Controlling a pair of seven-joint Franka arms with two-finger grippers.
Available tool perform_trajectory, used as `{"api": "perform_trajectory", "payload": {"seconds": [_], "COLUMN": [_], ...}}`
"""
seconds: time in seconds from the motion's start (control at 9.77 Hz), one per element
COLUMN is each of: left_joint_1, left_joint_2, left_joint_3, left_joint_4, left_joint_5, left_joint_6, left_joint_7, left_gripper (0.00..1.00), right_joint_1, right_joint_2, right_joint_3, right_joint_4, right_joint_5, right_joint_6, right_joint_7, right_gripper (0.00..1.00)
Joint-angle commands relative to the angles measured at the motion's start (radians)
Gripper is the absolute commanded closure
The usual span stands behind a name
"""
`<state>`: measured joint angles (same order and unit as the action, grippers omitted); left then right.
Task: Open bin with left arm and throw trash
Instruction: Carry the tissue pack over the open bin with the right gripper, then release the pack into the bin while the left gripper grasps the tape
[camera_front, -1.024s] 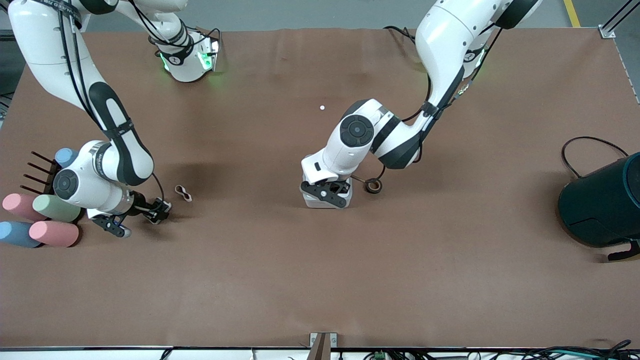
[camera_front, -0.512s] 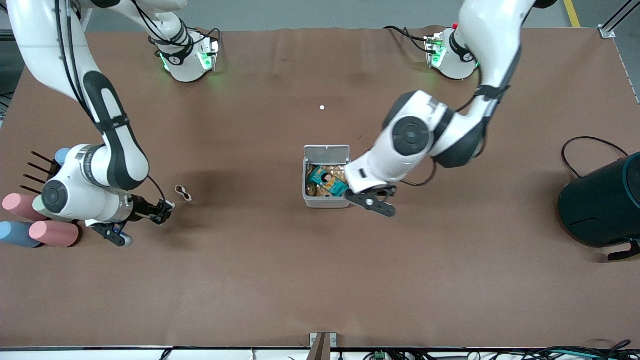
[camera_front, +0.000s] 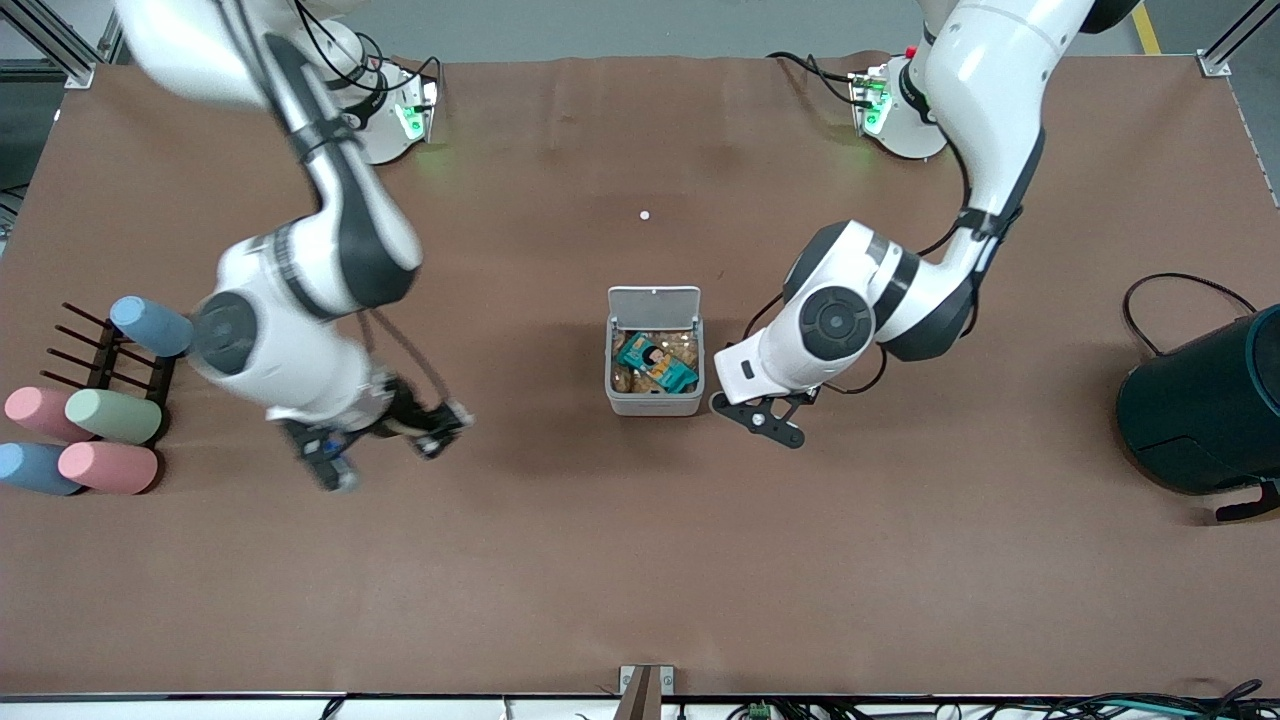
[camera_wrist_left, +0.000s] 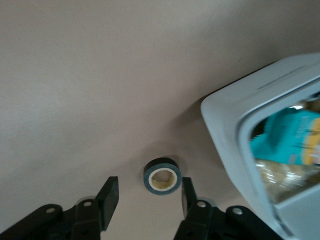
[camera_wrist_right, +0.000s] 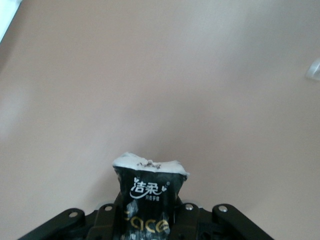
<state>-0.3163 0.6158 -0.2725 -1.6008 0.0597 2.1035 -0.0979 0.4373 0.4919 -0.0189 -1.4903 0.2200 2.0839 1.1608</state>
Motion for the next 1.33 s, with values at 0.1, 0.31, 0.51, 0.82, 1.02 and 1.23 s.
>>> {"api": "perform_trajectory", "payload": {"seconds": [0.1,0.31,0.51,0.82,1.02,1.23], "left_joint_1": [0.020,0.026,0.040,0.039,0.037,0.031], "left_joint_2": [-0.065,-0.071,-0.082,-0.076,-0.056,-0.047], "left_joint_3": [-0.004,-0.004,-0.005,-0.005,-0.005,-0.005], "left_joint_4": [-0.247,-0.280,-0.327,-0.355,-0.355,-0.355], "left_joint_5": [0.037,0.037,0.037,0.037,0.037,0.037], "left_joint_6": [0.231,0.259,0.298,0.358,0.395,0.411], "left_joint_7": [-0.022,-0.040,-0.042,-0.046,-0.051,-0.063], "left_gripper": [0.41,0.41,0.41,0.41,0.41,0.40], "right_joint_1": [0.180,0.248,0.285,0.325,0.333,0.336], "right_joint_2": [0.103,0.143,0.152,0.155,0.163,0.169], "right_joint_3": [-0.015,-0.015,-0.015,-0.013,-0.013,-0.013], "right_joint_4": [0.050,0.048,0.038,0.035,0.035,0.039], "right_joint_5": [-0.004,-0.081,-0.145,-0.143,-0.142,-0.133], "right_joint_6": [0.199,0.228,0.217,0.122,0.107,0.116], "right_joint_7": [0.196,0.197,0.177,0.106,0.088,0.108], "right_gripper": [0.99,0.98,0.98,0.97,0.86,0.00]}}
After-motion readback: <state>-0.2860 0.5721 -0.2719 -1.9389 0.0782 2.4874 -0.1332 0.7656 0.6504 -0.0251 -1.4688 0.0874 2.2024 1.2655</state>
